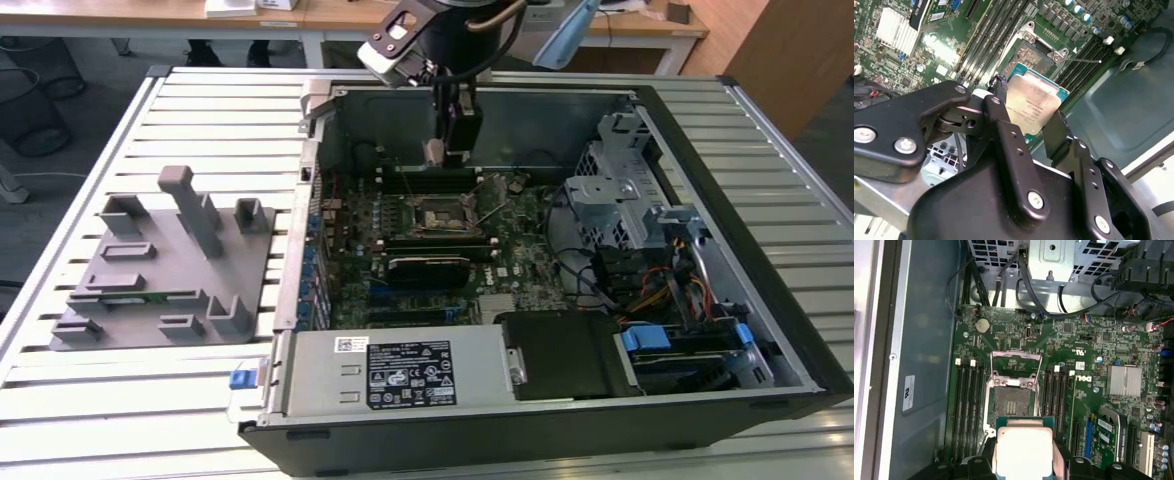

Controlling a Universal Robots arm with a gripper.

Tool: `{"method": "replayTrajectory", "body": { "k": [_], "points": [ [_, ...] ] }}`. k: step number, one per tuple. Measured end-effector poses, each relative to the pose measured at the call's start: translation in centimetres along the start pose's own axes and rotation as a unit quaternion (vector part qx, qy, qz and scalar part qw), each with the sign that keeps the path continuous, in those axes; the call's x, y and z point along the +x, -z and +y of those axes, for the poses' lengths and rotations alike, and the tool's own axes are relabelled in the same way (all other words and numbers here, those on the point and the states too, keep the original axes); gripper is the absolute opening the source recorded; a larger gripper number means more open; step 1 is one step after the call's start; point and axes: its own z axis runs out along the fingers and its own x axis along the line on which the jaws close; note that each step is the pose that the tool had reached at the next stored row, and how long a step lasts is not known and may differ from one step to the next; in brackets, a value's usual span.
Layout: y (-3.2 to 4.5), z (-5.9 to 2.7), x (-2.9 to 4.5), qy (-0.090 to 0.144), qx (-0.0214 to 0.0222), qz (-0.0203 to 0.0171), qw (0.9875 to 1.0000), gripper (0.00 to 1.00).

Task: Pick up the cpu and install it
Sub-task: 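Place the cpu into insertion slot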

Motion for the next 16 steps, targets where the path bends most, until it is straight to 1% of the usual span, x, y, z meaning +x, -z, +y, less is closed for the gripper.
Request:
{"method": "replayTrajectory", "body": {
  "k": [5, 8, 12, 16],
  "points": [
    [-0.87, -0.02, 0.04, 0.0, -0.0003, -0.0001, 1.0, 0.53],
    [-1.39, 0.02, 0.23, 0.0, -0.0003, -0.0001, 1.0, 0.53],
    [-1.86, 0.13, 0.8, -0.001, -0.0003, -0.0001, 1.0, 0.53],
    [-2.21, 0.28, 0.84, -0.002, -0.0003, -0.0001, 1.0, 0.53]
  ]
}}
